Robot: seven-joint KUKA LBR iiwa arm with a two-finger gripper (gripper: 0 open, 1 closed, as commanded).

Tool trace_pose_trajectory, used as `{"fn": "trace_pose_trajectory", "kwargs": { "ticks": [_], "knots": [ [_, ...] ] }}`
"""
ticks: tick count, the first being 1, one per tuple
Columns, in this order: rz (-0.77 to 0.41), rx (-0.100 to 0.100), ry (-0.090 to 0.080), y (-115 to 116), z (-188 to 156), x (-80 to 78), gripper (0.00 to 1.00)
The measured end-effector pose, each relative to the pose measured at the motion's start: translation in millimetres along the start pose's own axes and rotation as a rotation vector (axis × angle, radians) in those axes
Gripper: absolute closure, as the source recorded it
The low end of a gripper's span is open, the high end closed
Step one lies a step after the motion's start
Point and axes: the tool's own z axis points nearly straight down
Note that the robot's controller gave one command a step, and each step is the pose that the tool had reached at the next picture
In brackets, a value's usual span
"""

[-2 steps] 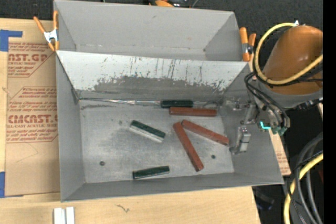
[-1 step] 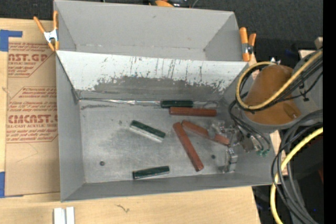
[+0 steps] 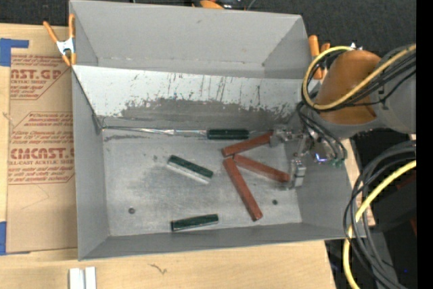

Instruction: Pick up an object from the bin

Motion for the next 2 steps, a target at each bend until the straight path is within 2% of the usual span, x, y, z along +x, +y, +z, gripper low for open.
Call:
{"fn": "trace_pose_trajectory", "kwargs": {
  "ticks": [1, 2],
  "knots": [
    [0.019, -0.003, 0.007, 5.6, 3.0, 19.2, 0.0],
    [0.019, -0.002, 0.006, 5.2, 2.8, 18.4, 1.0]
  ]
}}
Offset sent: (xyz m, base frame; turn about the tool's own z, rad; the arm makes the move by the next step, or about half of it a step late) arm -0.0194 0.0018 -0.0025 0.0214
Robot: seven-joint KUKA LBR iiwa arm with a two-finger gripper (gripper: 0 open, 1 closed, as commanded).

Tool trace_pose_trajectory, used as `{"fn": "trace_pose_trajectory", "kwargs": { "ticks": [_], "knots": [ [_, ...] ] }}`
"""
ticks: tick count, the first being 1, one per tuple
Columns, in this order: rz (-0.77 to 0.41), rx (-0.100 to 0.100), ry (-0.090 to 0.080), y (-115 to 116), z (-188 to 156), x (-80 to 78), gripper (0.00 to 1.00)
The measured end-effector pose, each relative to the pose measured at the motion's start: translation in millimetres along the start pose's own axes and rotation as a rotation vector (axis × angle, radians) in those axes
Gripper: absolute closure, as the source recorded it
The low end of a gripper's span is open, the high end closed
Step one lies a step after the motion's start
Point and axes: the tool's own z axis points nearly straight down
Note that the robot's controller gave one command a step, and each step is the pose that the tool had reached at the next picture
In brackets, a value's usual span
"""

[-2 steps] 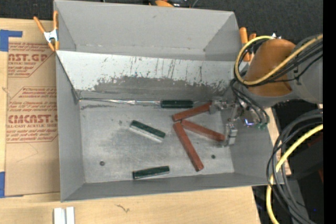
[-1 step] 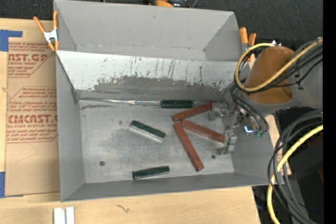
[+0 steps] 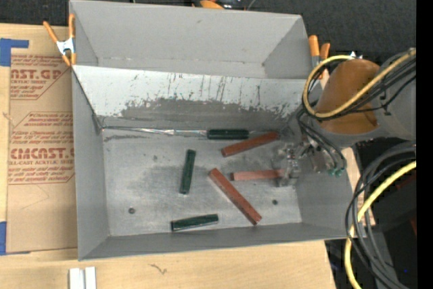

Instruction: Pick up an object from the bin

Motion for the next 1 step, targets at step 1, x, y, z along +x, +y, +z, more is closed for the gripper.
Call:
{"fn": "trace_pose_trajectory", "kwargs": {
  "ticks": [1],
  "knots": [
    [-0.045, 0.005, -0.01, -12.7, -161.6, -15.6, 1.0]
  ]
}}
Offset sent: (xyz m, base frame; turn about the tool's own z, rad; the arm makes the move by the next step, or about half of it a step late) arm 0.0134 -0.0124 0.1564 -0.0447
